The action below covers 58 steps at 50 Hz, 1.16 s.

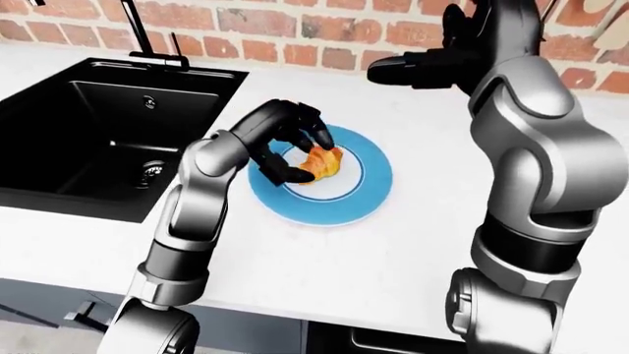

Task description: Place the pastries on the plates.

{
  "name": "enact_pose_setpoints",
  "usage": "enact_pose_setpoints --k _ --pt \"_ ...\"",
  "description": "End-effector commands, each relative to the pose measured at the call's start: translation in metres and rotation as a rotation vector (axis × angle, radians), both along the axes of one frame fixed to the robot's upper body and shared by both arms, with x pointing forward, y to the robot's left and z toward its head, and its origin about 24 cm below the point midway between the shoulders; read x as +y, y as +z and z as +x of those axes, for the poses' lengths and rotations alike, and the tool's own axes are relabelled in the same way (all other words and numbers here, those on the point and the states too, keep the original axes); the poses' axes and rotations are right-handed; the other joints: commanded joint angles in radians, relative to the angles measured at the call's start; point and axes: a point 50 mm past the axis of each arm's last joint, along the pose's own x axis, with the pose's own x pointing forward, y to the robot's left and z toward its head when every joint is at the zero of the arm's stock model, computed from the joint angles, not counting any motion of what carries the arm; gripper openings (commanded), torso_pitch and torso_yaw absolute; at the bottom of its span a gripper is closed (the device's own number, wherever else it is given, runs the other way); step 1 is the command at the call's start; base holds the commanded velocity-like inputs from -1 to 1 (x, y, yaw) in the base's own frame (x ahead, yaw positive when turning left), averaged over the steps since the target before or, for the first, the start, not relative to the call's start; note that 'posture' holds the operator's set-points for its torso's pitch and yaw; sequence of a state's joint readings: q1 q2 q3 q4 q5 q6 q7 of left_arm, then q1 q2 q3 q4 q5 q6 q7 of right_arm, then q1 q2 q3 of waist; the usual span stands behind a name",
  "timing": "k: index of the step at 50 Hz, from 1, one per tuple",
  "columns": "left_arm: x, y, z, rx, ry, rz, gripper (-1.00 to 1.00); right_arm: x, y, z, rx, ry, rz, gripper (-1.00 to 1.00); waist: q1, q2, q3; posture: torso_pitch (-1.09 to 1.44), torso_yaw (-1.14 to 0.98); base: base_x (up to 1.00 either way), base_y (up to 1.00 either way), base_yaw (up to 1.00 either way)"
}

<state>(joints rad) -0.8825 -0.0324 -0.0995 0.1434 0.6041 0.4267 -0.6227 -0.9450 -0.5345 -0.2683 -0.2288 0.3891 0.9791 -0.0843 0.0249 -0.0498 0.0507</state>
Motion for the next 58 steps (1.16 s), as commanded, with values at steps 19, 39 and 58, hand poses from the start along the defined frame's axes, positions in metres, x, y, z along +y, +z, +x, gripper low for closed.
enact_pose_setpoints --k 19,39,58 --pt "0.019 0.051 -0.018 -0.136 0.002 -0.034 0.56 -0.011 0.03 -0.018 -0.108 -0.026 -0.018 1.0 0.002 -0.005 -0.028 0.0 0.0 0.0 0.0 0.0" --pt "0.103 0.114 -0.065 -0.276 0.169 -0.111 1.0 -0.068 0.051 -0.075 -0.134 -0.138 -0.036 1.0 0.005 -0.004 -0.008 0.0 0.0 0.0 0.0 0.0" --pt "0.182 0.123 -0.125 -0.409 0.43 -0.083 1.0 -0.124 0.078 -0.17 -0.199 -0.244 -0.056 1.0 0.004 -0.013 0.011 0.0 0.0 0.0 0.0 0.0"
